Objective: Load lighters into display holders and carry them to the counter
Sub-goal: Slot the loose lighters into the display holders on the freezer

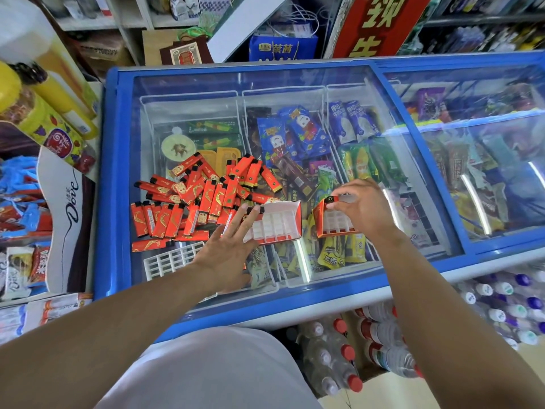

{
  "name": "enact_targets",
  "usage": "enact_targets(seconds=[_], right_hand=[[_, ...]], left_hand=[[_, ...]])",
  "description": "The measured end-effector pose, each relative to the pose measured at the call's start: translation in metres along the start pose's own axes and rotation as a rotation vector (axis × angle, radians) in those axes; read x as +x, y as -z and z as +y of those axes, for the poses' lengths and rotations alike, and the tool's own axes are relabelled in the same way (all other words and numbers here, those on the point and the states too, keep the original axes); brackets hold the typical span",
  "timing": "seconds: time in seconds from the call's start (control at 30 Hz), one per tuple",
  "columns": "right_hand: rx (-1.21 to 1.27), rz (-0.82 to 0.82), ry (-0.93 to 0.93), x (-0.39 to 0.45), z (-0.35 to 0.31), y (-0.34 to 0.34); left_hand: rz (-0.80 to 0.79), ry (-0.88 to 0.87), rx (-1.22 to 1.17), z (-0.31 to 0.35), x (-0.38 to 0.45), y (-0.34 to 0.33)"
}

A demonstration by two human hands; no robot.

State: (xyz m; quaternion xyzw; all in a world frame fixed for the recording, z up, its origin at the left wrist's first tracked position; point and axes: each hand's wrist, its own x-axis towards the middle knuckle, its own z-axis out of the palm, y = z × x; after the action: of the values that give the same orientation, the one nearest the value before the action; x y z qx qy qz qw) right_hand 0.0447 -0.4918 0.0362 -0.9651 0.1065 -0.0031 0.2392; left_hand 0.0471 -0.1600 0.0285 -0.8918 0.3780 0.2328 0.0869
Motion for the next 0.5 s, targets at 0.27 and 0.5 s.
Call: enact_targets(seconds=[0.27, 0.5], right_hand=[[-0.063, -0.032, 0.01, -0.002, -0.001, 0.003], [-0.074, -0.034, 0.06, -0.005, -0.01, 0.01]], left_hand=[[0.001, 0.009, -0.01, 0.001, 0.0, 0.002], [-0.018, 0.001, -0.027, 0.001, 0.0, 0.003]])
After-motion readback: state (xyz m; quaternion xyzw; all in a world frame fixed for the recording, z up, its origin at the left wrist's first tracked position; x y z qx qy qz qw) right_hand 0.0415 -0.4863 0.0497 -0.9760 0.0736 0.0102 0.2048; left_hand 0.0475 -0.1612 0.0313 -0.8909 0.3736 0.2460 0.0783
